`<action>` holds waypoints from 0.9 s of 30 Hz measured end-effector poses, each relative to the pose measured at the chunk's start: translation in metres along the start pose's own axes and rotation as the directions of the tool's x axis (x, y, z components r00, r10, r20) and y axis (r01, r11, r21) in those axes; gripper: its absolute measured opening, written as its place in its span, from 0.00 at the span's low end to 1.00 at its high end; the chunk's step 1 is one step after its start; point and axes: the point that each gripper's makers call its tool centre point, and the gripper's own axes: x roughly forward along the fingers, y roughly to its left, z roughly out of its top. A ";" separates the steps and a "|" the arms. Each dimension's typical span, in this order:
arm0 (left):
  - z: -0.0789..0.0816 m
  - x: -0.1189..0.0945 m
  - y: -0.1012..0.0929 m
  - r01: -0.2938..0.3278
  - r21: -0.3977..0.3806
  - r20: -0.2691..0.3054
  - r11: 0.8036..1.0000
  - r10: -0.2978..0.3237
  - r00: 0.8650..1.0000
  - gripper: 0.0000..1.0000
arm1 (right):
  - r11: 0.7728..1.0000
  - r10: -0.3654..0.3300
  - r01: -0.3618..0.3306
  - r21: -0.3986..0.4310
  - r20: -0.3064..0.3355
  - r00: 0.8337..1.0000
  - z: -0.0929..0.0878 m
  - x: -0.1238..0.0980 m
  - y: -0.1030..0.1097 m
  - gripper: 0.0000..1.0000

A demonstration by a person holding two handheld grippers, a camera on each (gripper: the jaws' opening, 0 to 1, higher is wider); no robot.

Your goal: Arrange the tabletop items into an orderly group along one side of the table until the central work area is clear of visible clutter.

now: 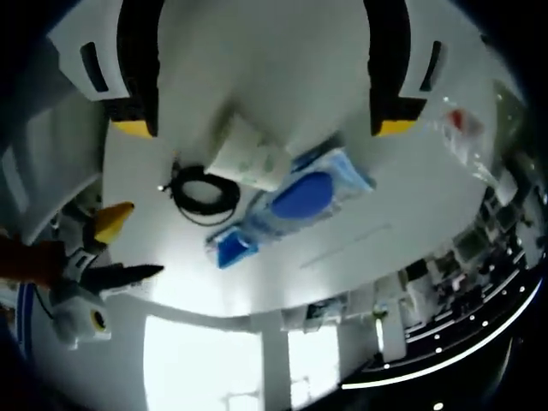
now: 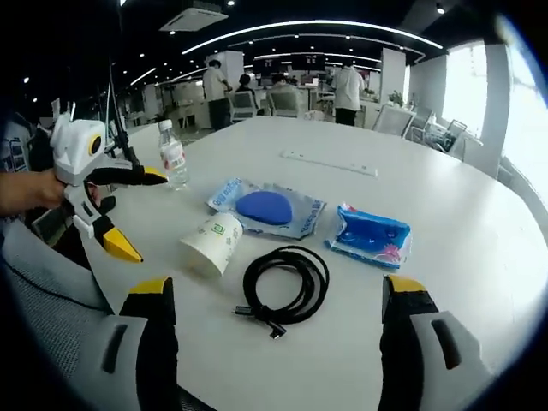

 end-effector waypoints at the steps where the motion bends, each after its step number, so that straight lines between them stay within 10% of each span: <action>1: 0.001 0.000 -0.001 -0.002 0.007 0.003 1.000 0.002 1.000 1.00 | 1.000 -0.015 0.015 -0.003 -0.014 1.000 -0.003 -0.002 -0.001 1.00; 27: 0.009 0.023 -0.004 0.030 0.155 0.021 0.988 -0.033 0.999 0.95 | 0.997 -0.018 0.017 -0.075 -0.016 1.000 0.003 0.011 -0.003 1.00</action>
